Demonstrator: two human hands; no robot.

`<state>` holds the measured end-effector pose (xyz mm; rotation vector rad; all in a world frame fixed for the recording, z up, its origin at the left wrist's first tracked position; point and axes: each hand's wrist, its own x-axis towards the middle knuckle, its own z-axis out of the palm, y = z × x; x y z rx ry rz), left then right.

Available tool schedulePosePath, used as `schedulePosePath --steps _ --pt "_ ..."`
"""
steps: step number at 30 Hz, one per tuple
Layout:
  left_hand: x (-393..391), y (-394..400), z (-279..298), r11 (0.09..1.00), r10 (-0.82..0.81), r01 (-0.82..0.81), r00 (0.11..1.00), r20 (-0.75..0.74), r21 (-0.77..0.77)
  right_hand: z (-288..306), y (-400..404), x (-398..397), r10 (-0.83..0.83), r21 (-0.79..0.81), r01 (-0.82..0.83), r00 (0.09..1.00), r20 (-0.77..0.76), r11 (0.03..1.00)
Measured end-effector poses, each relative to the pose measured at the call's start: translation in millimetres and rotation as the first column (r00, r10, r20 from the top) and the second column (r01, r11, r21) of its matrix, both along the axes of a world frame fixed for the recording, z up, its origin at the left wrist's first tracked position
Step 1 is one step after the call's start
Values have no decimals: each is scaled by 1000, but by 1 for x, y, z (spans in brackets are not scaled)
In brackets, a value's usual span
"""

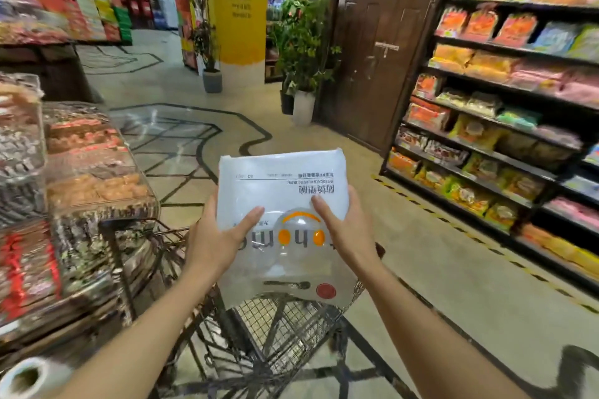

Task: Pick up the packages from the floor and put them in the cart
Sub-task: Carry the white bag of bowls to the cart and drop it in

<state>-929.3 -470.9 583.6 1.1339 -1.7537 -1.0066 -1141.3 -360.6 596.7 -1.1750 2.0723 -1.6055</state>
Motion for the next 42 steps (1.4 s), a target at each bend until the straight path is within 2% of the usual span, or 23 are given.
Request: schedulePosePath --steps 7,13,16,19,22,24,26,30,33,37,39,42 --pt "-57 -67 -90 966 111 -113 994 24 234 -68 -94 -64 132 198 -140 990 56 970" --pt "-81 -89 -162 864 184 -174 983 26 472 -145 -150 -98 233 365 -271 962 144 891" --pt "-89 -92 -200 770 241 -234 968 69 593 -187 -174 -109 280 444 -343 938 203 828" --pt "-103 -97 -227 603 378 -342 918 119 720 -230 -199 -119 307 482 -411 909 283 774" --pt "-118 -110 -258 471 454 -413 871 187 779 -273 -228 -126 330 507 -470 879 344 722" --pt "-126 -123 -284 396 509 -472 827 240 788 -311 -246 -131 314 535 -501 859 405 681" --pt "-131 -134 -318 363 550 -561 773 315 744 -352 -262 -135 297 558 -520 846 443 647" --pt "-131 -149 -410 354 549 -636 735 399 686 -427 -285 -137 296 554 -547 826 479 628" --pt "-129 -157 -458 399 512 -669 730 452 627 -478 -295 -137 274 547 -548 819 504 633" --pt "-146 -176 -450 427 436 -696 718 543 577 -519 -295 -141 200 528 -537 801 565 658" --pt "-155 -179 -453 461 383 -712 698 606 529 -533 -296 -144 175 528 -547 783 597 649" --pt "-167 -178 -462 461 273 -739 645 714 491 -547 -298 -147 183 557 -554 791 584 619"
